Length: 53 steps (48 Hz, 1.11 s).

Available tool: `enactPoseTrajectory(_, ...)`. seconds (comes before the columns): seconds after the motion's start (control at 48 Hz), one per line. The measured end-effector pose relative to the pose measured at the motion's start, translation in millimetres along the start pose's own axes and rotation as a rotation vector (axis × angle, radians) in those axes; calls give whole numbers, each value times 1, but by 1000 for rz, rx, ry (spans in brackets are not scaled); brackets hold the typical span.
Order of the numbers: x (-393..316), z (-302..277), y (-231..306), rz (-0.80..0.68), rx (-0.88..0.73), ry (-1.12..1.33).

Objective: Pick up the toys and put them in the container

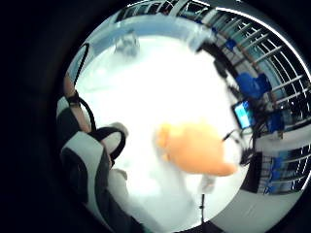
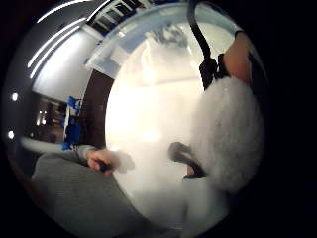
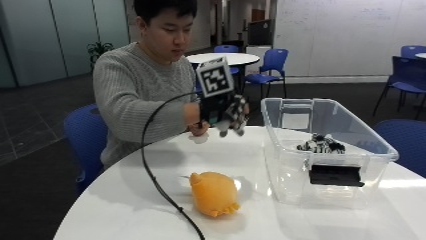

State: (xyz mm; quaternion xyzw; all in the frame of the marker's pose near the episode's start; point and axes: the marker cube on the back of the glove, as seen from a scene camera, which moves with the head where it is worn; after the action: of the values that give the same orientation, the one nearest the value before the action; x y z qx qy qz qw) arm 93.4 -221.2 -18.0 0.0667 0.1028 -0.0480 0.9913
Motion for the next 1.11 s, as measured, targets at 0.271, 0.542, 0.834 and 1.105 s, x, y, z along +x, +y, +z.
enactPoseTrajectory(0.271,-3,-53,-185,167,29,124)
enactPoseTrajectory(0.542,-38,-18,-226,89,-33,-59)
enactPoseTrajectory(0.834,-38,15,-214,87,-307,-132)
enactPoseTrajectory(1.105,-31,2,-198,112,-302,-133)
